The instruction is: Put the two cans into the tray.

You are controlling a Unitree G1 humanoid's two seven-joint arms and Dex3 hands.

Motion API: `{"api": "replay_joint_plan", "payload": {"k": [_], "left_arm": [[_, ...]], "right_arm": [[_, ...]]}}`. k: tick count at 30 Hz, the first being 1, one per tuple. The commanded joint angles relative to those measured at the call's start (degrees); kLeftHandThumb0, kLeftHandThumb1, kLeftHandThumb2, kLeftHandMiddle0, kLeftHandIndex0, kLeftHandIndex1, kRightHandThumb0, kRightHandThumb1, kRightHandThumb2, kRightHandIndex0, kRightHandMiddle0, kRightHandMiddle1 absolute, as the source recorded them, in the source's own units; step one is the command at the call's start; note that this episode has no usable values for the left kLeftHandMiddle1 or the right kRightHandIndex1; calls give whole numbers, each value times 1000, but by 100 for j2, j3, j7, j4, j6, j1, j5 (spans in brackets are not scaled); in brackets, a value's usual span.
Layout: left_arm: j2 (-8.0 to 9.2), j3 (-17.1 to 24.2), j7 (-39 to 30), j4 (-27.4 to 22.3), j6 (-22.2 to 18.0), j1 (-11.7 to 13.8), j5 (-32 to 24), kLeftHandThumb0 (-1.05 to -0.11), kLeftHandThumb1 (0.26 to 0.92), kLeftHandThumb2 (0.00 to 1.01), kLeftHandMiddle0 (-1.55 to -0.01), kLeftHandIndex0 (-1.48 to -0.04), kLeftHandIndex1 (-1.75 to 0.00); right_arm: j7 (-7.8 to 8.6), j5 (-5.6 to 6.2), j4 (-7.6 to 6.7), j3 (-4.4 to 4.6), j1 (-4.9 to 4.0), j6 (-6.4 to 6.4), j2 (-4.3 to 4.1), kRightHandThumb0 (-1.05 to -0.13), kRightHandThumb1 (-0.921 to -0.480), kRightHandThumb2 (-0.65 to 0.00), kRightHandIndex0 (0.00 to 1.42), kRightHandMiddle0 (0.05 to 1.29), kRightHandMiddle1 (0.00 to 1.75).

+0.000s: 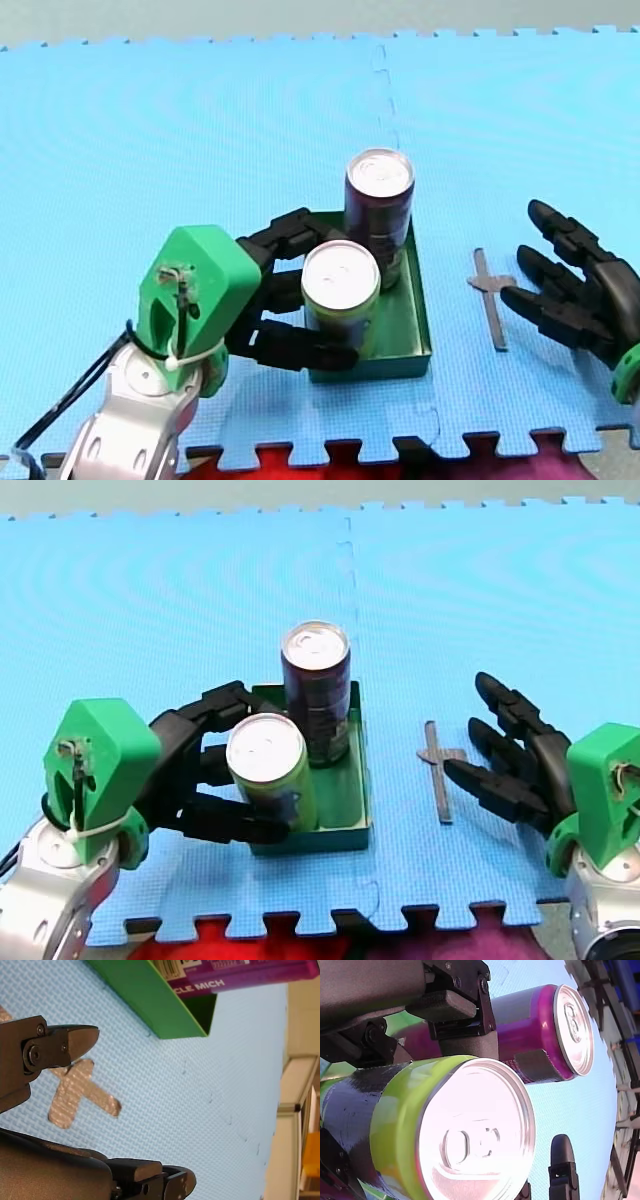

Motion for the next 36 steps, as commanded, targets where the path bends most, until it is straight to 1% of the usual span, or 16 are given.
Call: {"api": "replay_joint_plan", "payload": {"k": [1, 9, 19, 28, 33, 34, 35, 36], "left_arm": [[-8, 6, 46, -45, 49, 19, 14, -279, 802, 0, -915, -543, -1746], [-66, -86, 329, -231, 292, 14, 243, -274, 799, 0, -914, -543, -1746], [-2, -258, 475, -352, 577, -130, 615, -267, 796, 0, -915, -547, -1746], [11, -329, 501, -507, 827, -142, 725, -263, 797, 0, -920, -553, -1746], [22, -349, 504, -527, 847, -135, 746, -259, 797, 0, -922, -557, -1746], [86, -396, 455, -513, 804, -150, 790, -283, 798, 1, -902, -547, -1746], [197, -472, 364, -519, 768, -170, 861, -653, 794, 10, -725, -528, -1403], [318, -540, 258, -556, 760, -181, 929, -836, 800, 7, -678, -565, -1072]], "right_arm": [[-13, 1, -12, 1, 15, -40, -4, -1048, -921, -126, 239, 191, 2], [-26, -3, 4, 7, 29, -87, 21, -1048, -921, -129, 242, 193, 3], [-51, -16, 5, 18, 52, -141, 54, -1048, -921, -132, 248, 195, 3], [-39, 3, 9, 7, 69, -174, 70, -1048, -921, -133, 251, 197, 2], [-34, 15, 13, -10, 58, -168, 61, -1048, -921, -135, 250, 196, 2], [-35, 18, 15, -14, 54, -164, 59, -1048, -921, -135, 250, 196, 1], [-36, 19, 16, -17, 51, -161, 58, -1048, -921, -135, 249, 196, 1], [-38, 20, 18, -20, 48, -158, 57, -1048, -921, -135, 249, 195, 1]]}}
